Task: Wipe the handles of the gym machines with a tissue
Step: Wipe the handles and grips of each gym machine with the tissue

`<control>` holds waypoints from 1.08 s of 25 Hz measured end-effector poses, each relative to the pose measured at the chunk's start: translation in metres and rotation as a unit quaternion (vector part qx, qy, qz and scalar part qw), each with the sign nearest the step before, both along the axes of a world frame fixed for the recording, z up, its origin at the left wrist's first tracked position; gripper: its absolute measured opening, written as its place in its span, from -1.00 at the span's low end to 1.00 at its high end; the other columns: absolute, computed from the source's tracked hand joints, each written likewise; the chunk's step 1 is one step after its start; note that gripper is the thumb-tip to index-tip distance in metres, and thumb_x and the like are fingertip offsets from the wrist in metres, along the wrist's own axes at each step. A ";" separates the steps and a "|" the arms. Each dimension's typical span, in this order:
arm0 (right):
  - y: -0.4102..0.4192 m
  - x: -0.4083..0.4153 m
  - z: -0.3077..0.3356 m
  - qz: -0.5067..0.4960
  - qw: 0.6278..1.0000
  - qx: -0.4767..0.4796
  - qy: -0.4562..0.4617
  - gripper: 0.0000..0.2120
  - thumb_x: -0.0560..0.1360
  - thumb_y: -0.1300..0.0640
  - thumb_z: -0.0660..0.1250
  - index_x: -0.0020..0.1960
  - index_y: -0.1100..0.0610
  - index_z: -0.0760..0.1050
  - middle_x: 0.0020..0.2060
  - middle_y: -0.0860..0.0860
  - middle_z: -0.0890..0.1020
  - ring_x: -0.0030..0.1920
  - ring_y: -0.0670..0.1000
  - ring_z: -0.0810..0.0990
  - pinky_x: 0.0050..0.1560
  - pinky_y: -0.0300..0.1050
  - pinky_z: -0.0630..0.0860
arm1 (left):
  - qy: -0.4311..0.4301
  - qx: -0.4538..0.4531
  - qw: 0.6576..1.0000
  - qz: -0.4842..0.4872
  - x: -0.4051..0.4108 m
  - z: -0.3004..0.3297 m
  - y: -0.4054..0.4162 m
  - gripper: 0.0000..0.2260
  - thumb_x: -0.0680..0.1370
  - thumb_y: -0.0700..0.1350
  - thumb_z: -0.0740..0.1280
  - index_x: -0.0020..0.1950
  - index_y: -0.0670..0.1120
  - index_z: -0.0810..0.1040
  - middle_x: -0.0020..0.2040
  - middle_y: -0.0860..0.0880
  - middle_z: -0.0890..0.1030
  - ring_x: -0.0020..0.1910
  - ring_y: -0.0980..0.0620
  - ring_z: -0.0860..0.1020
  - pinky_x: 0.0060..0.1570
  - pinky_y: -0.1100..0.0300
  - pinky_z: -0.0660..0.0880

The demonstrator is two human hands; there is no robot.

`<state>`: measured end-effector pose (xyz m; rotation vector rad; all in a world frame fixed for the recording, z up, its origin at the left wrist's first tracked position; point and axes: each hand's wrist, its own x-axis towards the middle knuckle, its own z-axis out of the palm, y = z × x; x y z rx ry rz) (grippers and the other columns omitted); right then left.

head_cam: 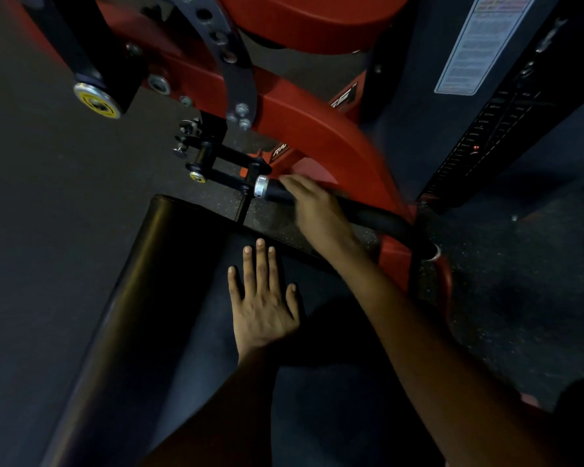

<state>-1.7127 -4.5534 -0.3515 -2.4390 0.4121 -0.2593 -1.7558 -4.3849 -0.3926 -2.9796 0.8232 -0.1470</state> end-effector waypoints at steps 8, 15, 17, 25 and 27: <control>0.008 -0.029 -0.041 0.065 0.979 -0.152 -0.117 -0.51 0.41 0.54 0.24 0.32 0.31 0.43 0.33 0.18 0.45 0.37 0.19 0.37 0.41 0.11 0.25 | -0.001 -0.006 1.000 -0.004 0.001 0.000 0.001 -0.42 0.58 0.07 -0.01 0.53 -0.23 0.20 0.56 -0.17 0.15 0.55 -0.13 0.08 0.47 -0.15 -0.02; -0.037 -0.126 -0.063 -0.012 0.982 -0.153 -0.108 -0.63 0.51 0.44 0.19 0.30 0.30 0.44 0.31 0.12 0.47 0.37 0.12 0.38 0.40 0.09 0.29 | 0.003 -0.009 1.000 -0.002 -0.002 -0.002 0.003 -0.41 0.59 0.07 -0.01 0.54 -0.21 0.15 0.58 -0.16 0.11 0.56 -0.13 0.05 0.48 -0.14 -0.06; -0.024 -0.088 -0.049 -0.033 0.981 -0.171 -0.091 -0.62 0.51 0.40 0.17 0.31 0.27 0.43 0.32 0.11 0.47 0.36 0.10 0.40 0.39 0.07 0.32 | 0.004 -0.011 1.000 -0.002 0.000 -0.002 0.002 -0.41 0.58 0.07 -0.01 0.54 -0.22 0.16 0.57 -0.16 0.12 0.55 -0.13 0.06 0.48 -0.14 -0.05; -0.009 -0.030 -0.014 -0.085 0.992 -0.087 -0.032 -0.67 0.50 0.40 0.18 0.22 0.28 0.51 0.16 0.17 0.58 0.15 0.12 0.56 0.20 -0.10 0.47 | 0.005 -0.012 1.000 -0.006 -0.001 -0.002 0.003 -0.41 0.58 0.07 0.00 0.54 -0.22 0.19 0.57 -0.16 0.14 0.55 -0.13 0.09 0.47 -0.14 -0.03; -0.031 -0.079 -0.025 -0.283 0.950 -0.120 -0.053 -0.74 0.48 0.33 0.16 0.04 0.26 0.60 -0.09 0.17 0.64 -0.09 0.14 0.63 -0.06 -0.11 0.53 | 0.002 -0.015 1.000 -0.007 0.000 -0.003 0.004 -0.41 0.58 0.07 -0.01 0.54 -0.22 0.17 0.57 -0.16 0.13 0.55 -0.14 0.09 0.47 -0.14 -0.04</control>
